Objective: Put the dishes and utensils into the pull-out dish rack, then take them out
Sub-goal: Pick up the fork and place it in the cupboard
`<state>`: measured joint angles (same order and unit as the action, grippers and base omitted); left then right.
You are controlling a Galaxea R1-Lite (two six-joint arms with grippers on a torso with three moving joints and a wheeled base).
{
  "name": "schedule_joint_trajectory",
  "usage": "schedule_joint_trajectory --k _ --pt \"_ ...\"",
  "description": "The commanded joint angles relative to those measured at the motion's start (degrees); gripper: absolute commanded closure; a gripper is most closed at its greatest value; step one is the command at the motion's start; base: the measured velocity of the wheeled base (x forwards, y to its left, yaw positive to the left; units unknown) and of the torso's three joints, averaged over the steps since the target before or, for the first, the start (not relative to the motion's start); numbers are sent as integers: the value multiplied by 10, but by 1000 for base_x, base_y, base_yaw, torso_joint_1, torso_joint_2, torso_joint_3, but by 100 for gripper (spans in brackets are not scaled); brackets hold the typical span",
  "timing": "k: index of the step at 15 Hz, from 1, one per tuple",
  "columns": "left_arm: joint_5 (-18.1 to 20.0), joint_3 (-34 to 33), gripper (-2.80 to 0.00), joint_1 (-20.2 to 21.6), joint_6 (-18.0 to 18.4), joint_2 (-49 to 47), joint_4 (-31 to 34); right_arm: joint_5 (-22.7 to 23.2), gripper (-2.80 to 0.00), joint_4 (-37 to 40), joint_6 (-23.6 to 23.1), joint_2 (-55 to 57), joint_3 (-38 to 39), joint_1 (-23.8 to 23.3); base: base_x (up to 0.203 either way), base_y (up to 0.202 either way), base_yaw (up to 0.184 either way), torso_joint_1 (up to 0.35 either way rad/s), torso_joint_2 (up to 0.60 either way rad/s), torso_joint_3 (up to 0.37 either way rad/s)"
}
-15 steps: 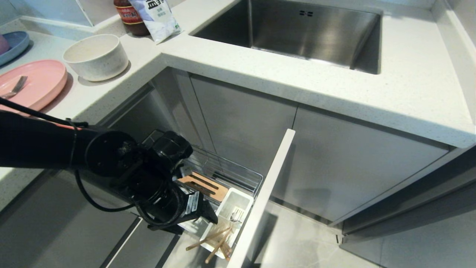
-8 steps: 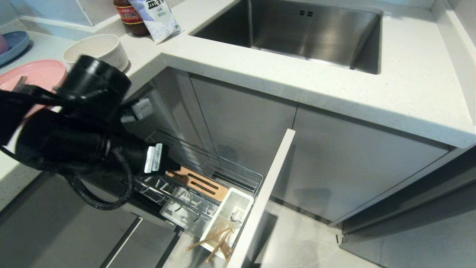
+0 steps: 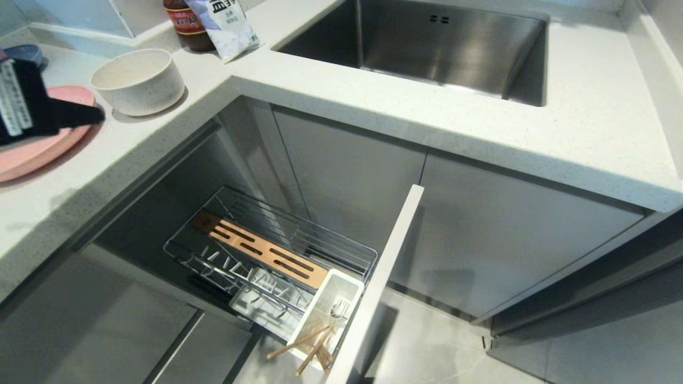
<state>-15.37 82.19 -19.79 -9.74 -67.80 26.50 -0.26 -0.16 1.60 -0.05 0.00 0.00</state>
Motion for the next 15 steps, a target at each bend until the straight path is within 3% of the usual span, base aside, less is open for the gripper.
schedule_joint_trajectory --k 1,10,12,15 --pt "10 18 0 83 15 46 -8 0 0 0 0 -1 0 0 0 0 0 0 0 0" --pt "65 69 0 383 55 51 -48 0 0 0 0 -1 1 0 0 0 0 0 0 0" --pt "109 90 0 462 55 36 -27 0 0 0 1 -1 1 0 0 0 0 0 0 0" --pt "217 138 0 571 55 3 30 0 0 0 0 -1 0 0 0 0 0 0 0 0"
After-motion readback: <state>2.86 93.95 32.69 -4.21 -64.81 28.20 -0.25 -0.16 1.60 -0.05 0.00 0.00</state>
